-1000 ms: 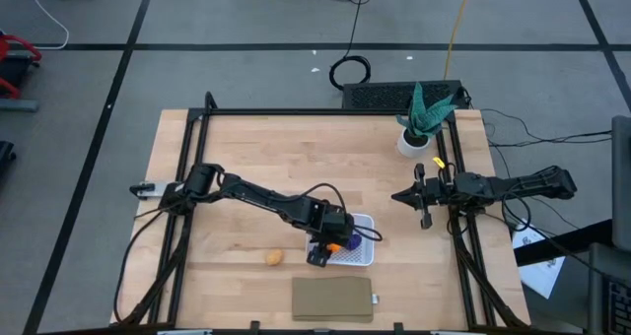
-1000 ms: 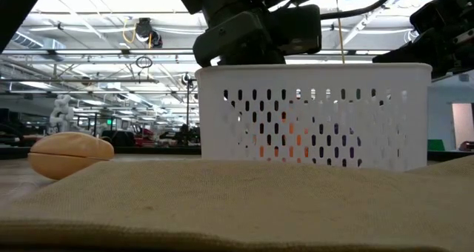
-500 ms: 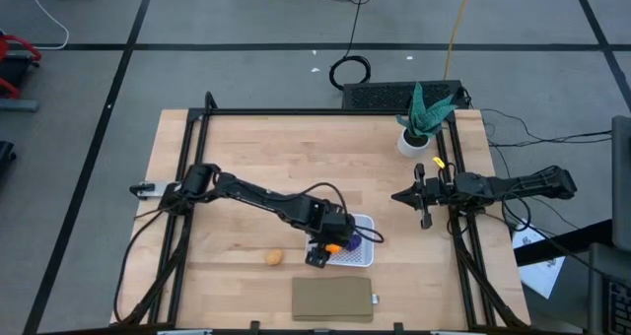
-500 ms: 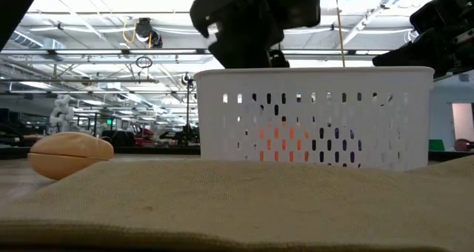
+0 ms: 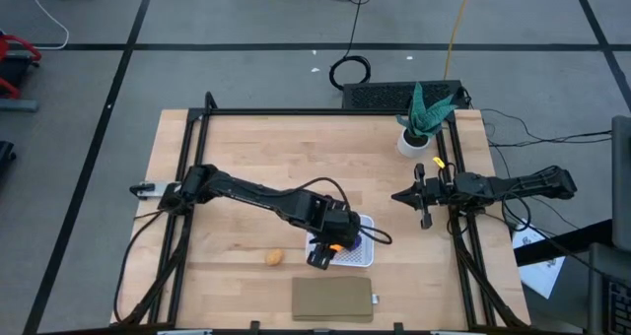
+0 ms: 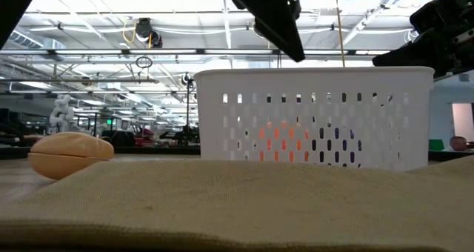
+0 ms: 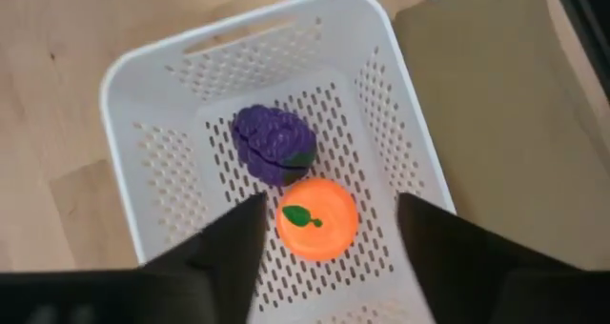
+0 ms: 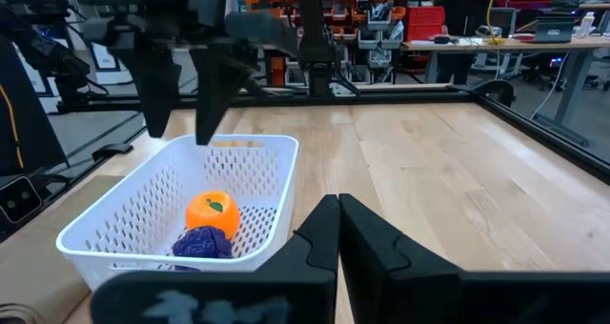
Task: Pick and placing Produce into tupperware
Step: Put the yellow potato into the white basket
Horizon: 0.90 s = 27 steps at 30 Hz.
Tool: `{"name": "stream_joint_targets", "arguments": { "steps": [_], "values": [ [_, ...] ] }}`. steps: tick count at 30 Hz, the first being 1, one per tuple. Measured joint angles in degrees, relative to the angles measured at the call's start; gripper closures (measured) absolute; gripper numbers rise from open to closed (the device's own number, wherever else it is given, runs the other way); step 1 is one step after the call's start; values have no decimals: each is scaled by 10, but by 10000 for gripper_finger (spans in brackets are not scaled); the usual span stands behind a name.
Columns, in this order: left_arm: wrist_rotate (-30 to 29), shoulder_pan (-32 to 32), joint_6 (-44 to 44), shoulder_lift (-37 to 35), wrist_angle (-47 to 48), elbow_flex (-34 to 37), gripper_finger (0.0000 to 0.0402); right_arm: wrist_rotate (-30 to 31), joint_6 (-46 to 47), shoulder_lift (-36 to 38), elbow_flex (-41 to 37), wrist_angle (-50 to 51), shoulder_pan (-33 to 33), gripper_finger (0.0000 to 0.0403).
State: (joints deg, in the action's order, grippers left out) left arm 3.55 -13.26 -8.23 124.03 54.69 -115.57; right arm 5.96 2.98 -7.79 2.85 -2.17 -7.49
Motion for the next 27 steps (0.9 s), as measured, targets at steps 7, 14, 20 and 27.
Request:
{"name": "stream_joint_targets", "arguments": {
  "steps": [7, 14, 20, 27],
  "values": [
    [0, 2, 8, 0, 5, -1, 324, 0, -1, 0, 0, 0, 0, 403],
    [0, 0, 1, 0, 7, -1, 393, 0, 0, 0, 0, 0, 0, 403],
    [0, 0, -1, 0, 8, -1, 400, 0, -1, 0, 0, 0, 0, 403],
    [-7, 0, -4, 0, 8, -1, 399, 0, -2, 0, 0, 0, 0, 403]
  ]
}}
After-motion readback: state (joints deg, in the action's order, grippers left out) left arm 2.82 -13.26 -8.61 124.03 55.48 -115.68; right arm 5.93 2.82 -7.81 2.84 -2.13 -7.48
